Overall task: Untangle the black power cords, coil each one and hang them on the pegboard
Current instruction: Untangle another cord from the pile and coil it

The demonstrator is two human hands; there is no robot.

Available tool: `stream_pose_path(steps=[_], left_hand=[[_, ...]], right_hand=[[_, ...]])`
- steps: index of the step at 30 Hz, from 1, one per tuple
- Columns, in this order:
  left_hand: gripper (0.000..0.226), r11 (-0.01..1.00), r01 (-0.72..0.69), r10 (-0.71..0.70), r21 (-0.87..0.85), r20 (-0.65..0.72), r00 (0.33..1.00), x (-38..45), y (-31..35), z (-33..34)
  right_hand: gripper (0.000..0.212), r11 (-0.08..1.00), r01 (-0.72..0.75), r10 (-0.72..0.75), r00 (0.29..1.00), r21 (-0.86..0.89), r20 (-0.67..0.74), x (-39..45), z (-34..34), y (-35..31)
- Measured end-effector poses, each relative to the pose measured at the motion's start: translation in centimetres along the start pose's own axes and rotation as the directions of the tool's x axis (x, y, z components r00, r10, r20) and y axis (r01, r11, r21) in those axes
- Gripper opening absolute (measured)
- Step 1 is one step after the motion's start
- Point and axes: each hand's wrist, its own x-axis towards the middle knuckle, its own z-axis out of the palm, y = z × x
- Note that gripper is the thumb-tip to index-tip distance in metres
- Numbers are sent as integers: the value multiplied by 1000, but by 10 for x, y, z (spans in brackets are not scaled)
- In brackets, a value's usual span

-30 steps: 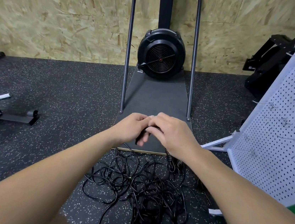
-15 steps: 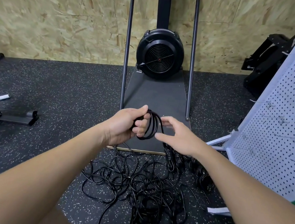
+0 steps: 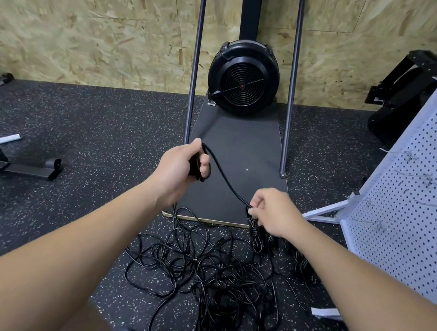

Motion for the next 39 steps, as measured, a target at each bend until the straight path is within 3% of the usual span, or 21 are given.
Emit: stream_pose_path(steps=[4,7,10,12,16,19,22,25,28,32,35,39], left_hand=[[25,994,-80,81,72,-1,997,1,2,4],[24,975,-101,80,199,109,991,0,-2,6],[27,920,-108,29,378,209,978,-4,-9,9],[35,880,-123,-20,459,294,956,-9,-9,15],[47,908,-18,-168,419,402,900,-18,-2,21],[28,904,63,-287,423,492,822,-20,6,13],[19,884,70,-345,462,543,765,-21,11,5],[24,874,72,-370,480,563,739,-22,12,5],[30,902,104,-331,418,516,790,-21,6,6],[29,943,98,-239,317,445,863,-17,0,6],[28,979,96,-160,181,383,910,-15,-2,8],[24,995,100,-91,-23,257,962,-9,2,6]], right_hand=[[10,912,386,-394,919,-140,-26,-15,-21,-34],[12,845,517,-531,841,-136,-106,-23,-30,-55],[12,851,518,-522,813,-87,-259,-25,-35,-61],[18,880,475,-441,826,13,-352,-22,-40,-59],[51,925,306,-203,899,225,-389,-22,-51,-54],[53,905,266,-168,941,333,-294,-21,-52,-51],[33,785,275,-261,960,555,-105,-20,-52,-51],[12,692,235,-275,960,682,-52,-19,-60,-49],[18,713,208,-257,966,670,-27,-15,-63,-42],[17,824,136,-163,987,550,0,-11,-56,-33],[19,875,57,-167,968,481,190,-11,-35,-21],[27,961,-88,-39,895,262,444,-16,0,-7]])
